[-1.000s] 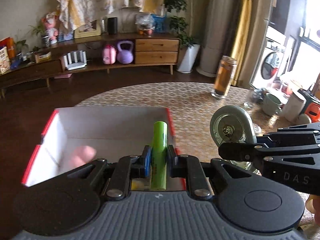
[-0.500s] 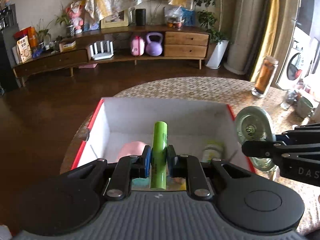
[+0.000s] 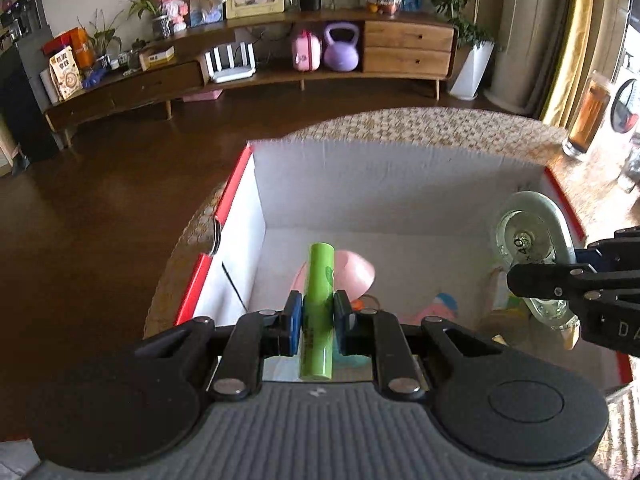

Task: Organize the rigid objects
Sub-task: 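Open the left gripper to drop the tube while the right releases the dispenser into the box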

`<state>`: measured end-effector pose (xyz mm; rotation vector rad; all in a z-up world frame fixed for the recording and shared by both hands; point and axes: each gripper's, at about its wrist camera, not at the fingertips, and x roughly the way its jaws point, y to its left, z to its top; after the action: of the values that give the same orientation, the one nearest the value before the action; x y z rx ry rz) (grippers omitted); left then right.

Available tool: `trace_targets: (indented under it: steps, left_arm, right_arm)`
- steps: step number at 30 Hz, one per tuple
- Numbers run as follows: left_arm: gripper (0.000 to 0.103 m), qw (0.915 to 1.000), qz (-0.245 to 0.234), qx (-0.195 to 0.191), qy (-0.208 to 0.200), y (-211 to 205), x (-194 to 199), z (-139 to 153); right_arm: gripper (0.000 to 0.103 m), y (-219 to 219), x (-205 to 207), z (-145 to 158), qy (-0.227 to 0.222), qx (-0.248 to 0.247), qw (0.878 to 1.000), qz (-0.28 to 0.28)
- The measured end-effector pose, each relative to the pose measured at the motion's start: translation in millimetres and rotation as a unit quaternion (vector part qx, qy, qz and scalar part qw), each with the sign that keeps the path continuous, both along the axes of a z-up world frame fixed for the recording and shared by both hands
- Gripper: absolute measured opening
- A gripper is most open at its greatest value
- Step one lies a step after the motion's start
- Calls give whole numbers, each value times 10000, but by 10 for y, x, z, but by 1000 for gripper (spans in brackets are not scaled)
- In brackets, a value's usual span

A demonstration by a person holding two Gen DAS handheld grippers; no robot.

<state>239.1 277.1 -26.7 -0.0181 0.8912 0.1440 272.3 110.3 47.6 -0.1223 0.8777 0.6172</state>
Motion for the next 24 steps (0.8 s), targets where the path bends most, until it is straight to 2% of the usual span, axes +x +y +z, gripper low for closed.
trace_targets:
  steps: [13,24]
  left_arm:
    - [16,9986,49,-66,514,1,162,-279]
    - [16,9957,174,-334,846,54,172,-467]
  right_arm:
    - [16,101,127,-316,377,-254,9989,-82]
    - [21,28,72,-257,432,-178,9989,-81]
